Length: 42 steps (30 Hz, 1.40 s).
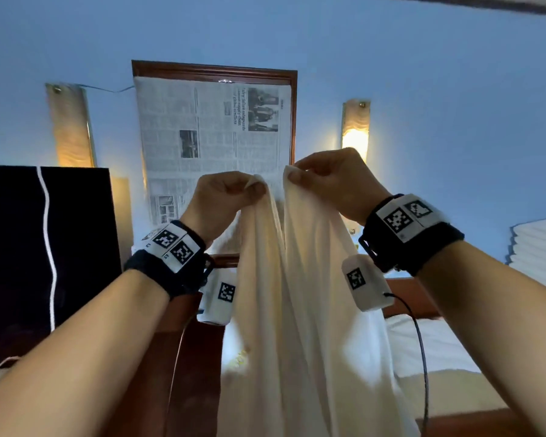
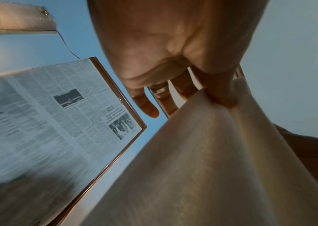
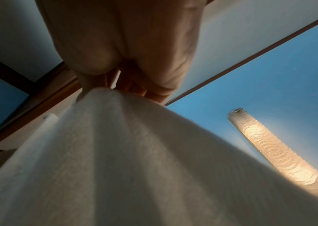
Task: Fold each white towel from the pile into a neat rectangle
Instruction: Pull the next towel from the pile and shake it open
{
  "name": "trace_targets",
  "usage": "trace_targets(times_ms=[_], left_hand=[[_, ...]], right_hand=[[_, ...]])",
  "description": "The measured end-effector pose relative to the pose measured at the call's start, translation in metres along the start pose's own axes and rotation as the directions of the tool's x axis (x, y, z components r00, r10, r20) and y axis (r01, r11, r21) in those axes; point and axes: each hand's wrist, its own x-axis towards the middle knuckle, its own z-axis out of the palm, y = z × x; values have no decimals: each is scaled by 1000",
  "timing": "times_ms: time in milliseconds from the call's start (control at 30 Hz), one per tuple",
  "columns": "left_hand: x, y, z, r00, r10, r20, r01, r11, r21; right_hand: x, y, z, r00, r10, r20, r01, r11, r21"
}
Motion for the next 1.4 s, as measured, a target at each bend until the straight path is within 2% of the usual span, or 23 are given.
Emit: trace_targets(times_ms=[133,267,367,567,867,967,1067,1167,1233,1400], left_hand=[[12,11,7,999,40,30,-37,996,-86],[26,14,8,997,34,63,-24,988,-151],[32,20,10,995,43,85,-26,980,-199],[33,28,15,991,25,134,6,975,-223],[30,25,9,989,-31,145,59,979,-193],[30,19,5,988,-51,143,79,977,-199],[28,13,4,990,-80,112,103,971,-215],[28,4,3,990,-110,85,126,967,-222],[27,-2,3,988,-125,86,139,972,-190],[19,-14,9,983,-177,57,184,973,-138]], right_hand=[[5,-9,-5,996,-92,14,93,996,-17],[10,-15,-11,988,-157,-14,157,987,32],[15,-18,-14,980,-200,-17,200,980,6],[19,-21,-7,975,-224,-4,224,974,38],[21,-19,11,986,-165,-21,166,979,120],[21,-15,17,990,-141,13,137,977,166],[17,-11,24,990,-5,140,-44,937,347],[10,-5,29,953,92,288,-216,875,434],[5,0,32,943,95,320,-240,858,454],[0,19,34,951,153,270,-254,883,396]])
